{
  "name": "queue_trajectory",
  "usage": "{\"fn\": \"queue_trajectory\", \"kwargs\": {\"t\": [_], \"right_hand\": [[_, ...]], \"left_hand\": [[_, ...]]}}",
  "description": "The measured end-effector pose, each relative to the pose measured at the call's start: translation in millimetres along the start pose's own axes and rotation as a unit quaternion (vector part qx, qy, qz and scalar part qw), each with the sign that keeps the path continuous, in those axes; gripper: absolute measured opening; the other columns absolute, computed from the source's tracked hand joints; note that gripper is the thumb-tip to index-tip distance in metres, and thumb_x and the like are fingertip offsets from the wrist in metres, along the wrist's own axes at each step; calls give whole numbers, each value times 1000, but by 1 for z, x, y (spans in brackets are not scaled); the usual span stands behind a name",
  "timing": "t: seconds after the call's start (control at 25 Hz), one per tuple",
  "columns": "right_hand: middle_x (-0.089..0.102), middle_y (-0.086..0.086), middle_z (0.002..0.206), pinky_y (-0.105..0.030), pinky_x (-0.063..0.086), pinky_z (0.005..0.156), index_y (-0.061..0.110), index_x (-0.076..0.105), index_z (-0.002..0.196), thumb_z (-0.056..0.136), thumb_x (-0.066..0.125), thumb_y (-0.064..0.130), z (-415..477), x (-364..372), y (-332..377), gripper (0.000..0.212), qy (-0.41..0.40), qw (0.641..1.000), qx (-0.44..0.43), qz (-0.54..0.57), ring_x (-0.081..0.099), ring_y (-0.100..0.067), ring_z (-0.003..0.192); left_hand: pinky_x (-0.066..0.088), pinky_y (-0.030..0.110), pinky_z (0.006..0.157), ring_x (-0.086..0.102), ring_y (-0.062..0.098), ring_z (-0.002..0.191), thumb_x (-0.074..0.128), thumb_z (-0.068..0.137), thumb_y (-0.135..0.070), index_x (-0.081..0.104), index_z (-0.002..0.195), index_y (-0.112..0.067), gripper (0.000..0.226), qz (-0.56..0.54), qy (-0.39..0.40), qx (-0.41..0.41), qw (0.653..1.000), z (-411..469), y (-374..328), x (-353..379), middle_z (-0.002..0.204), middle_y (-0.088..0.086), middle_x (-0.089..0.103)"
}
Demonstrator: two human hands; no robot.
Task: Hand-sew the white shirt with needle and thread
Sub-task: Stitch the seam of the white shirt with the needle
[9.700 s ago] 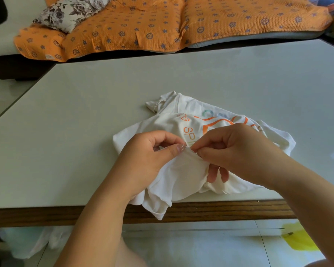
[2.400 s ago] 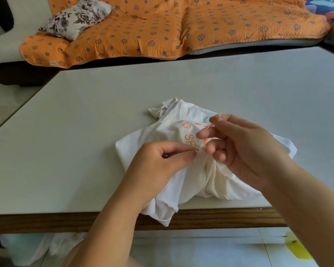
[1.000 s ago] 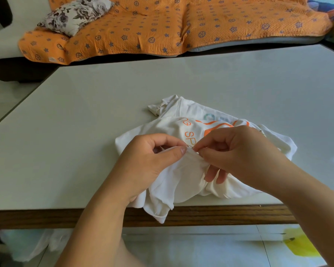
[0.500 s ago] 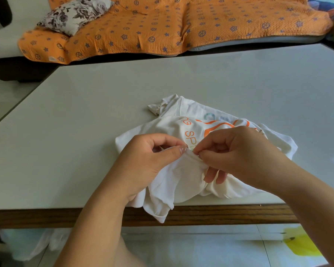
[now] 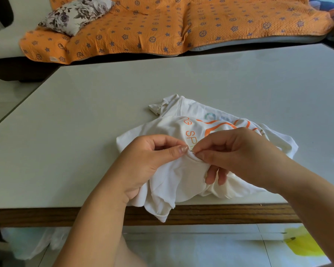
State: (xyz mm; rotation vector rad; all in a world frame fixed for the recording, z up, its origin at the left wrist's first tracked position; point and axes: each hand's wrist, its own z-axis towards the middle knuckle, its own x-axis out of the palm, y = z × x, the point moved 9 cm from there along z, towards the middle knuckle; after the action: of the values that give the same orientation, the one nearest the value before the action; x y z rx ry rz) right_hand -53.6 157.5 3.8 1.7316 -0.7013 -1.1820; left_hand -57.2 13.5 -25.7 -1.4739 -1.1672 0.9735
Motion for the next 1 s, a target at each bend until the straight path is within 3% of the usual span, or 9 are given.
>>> {"fn": "queue_trajectory", "kwargs": {"t": [0.48, 0.72, 0.84, 1.0], "right_hand": [[69, -7, 61, -19, 50, 50, 15, 73, 84, 88, 66, 11, 4, 0, -10, 9, -62, 994, 5, 90, 65, -17, 51], [73, -2, 69, -30, 59, 66, 25, 67, 91, 93, 57, 9, 0, 7, -1, 19, -83, 993, -39, 71, 72, -17, 61], [71, -1, 64, -31, 58, 58, 22, 68, 87, 93, 61, 17, 0, 2, -1, 11, -133, 987, -54, 69, 69, -17, 54], [70, 3, 69, -18, 44, 46, 21, 68, 86, 93, 60, 18, -3, -13, 5, 11, -213, 971, -91, 61, 62, -13, 50]], "left_hand": [[53, 28, 79, 70, 15, 83, 78, 61, -30, 75, 76, -19, 19, -45, -21, -16, 999, 1, 2, 3, 83, 5, 74], [55, 33, 84, 71, 18, 82, 78, 62, -29, 76, 73, -19, 15, -53, -36, -30, 997, 2, 10, 5, 82, 8, 74], [54, 36, 90, 72, 21, 92, 79, 62, -31, 78, 81, -17, 24, -55, -27, -35, 997, 1, 10, 6, 91, 10, 76], [53, 21, 83, 73, 12, 94, 77, 66, -29, 80, 86, -19, 23, -44, -31, -33, 998, -1, 5, 6, 93, 3, 78]]}}
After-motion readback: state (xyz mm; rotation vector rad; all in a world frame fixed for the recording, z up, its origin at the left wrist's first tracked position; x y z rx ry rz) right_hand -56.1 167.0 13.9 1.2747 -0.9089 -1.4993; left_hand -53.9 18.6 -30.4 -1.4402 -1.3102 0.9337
